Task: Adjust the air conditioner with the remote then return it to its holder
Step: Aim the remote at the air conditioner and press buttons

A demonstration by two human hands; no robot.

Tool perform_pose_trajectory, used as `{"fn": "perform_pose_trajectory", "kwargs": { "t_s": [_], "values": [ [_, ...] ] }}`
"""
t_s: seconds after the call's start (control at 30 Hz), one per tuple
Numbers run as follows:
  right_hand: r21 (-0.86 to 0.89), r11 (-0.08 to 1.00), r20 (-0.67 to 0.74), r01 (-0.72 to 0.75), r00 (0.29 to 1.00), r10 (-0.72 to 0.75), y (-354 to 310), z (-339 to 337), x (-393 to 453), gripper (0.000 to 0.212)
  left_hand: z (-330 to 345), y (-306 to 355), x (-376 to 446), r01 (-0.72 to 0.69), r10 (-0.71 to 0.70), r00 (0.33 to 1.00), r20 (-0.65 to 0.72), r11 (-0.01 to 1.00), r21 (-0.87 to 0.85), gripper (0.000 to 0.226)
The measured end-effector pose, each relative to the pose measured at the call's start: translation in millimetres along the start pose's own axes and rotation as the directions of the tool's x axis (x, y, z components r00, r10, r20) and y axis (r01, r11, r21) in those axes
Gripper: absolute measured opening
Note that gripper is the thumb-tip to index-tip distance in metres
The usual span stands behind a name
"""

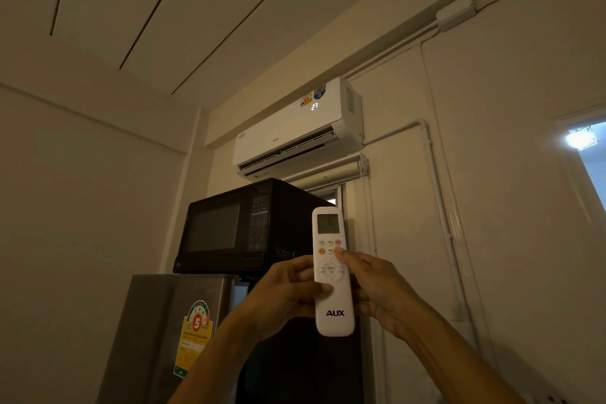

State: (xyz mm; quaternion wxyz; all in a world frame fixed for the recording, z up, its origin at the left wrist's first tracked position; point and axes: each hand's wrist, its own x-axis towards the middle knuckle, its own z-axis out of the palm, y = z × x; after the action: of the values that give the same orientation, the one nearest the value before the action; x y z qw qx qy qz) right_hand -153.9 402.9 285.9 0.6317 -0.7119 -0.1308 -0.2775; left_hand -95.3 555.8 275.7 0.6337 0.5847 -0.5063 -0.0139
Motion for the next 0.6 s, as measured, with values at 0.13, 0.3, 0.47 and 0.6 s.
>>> {"fn": "perform_pose_trajectory", "kwargs": {
  "t_s": [0.13,0.3,0.47,0.6],
  "values": [
    [-0.002,1.0,0.012,0.0,1.0,0.0,0.1,-1.0,-0.3,0.008,-0.5,-0.2,0.2,0.004,-0.005,1.0,0.01,1.0,0.006,0.039],
    [-0.005,1.0,0.012,-0.007,1.0,0.007,2.6,0.6,1.7,0.012,-3.6,-2.4,-0.4,0.015,-0.015,1.0,0.021,1.0,0.007,0.04],
    [0.016,1.0,0.021,-0.022,1.0,0.021,6.3,2.4,2.7,0.007,-6.4,-5.0,-0.2,0.017,-0.017,1.0,0.012,1.0,0.015,0.04],
    [0.026,0.999,0.027,-0.029,0.999,0.029,6.6,1.7,4.3,0.011,-7.6,-6.1,1.6,0.024,-0.024,1.0,0.01,1.0,0.007,0.04]
  ]
}}
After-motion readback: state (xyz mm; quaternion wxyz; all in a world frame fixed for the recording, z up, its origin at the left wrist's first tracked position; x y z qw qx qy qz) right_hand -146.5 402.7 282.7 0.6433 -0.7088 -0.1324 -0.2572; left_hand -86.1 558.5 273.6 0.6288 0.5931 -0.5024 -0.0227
